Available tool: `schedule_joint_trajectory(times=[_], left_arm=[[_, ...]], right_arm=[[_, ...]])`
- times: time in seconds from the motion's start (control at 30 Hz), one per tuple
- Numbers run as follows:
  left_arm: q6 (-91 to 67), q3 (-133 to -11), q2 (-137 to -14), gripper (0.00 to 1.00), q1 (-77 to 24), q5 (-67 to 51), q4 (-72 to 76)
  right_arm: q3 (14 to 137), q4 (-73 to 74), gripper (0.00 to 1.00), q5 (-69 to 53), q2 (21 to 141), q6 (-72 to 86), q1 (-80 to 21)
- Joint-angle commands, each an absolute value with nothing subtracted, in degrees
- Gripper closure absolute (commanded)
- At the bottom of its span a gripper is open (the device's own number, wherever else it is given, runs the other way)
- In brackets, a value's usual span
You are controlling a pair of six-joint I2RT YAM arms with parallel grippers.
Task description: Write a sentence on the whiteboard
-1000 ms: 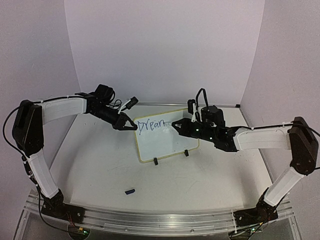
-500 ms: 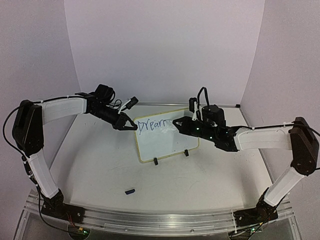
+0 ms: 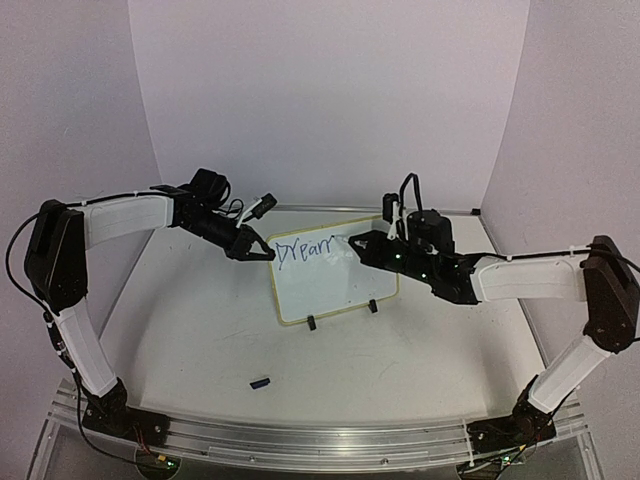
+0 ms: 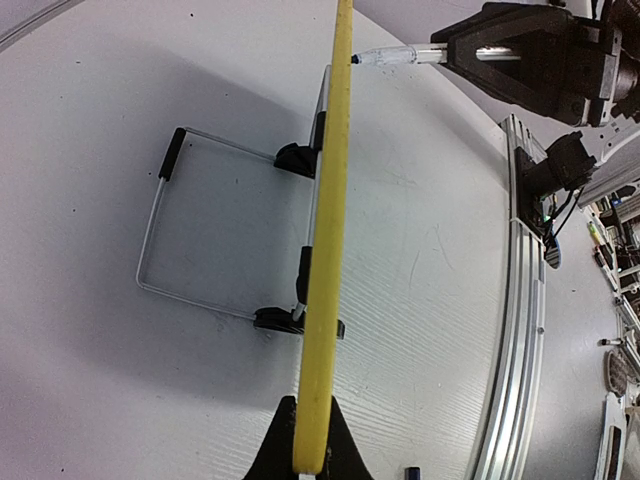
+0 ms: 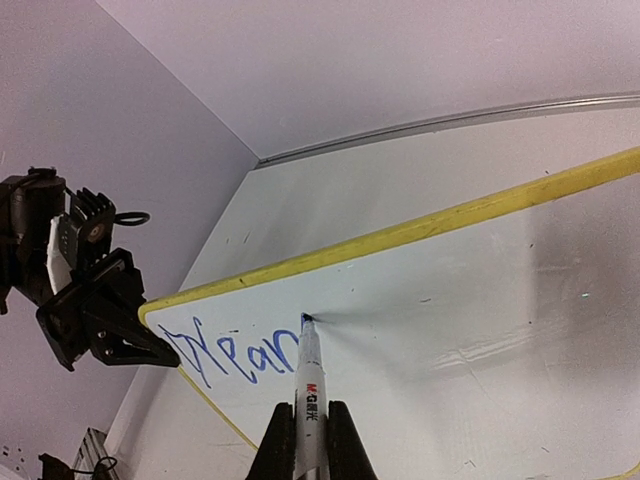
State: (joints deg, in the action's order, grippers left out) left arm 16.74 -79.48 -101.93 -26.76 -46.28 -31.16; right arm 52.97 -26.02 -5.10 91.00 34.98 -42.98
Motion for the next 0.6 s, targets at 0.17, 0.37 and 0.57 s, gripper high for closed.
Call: schedule_joint_trajectory(times=[0.17, 0.37, 0.57], left_arm=[[18.32, -80.56, -101.90, 1.00, -27.77, -43.87, -34.35], [18.35, -80.51, -101.89, 1.00, -27.77, -43.86, -34.42], [18.33, -80.54, -102.01, 1.00, -27.86, -43.80, -34.41]], right_arm=[[49.82, -25.78, 1.00, -3.79, 88.60, 36.32, -42.37], [49.48, -25.66, 1.00, -3.90, 88.68, 36.47, -42.36], [49.77, -25.61, 1.00, -4.36, 88.16, 35.99, -42.40]])
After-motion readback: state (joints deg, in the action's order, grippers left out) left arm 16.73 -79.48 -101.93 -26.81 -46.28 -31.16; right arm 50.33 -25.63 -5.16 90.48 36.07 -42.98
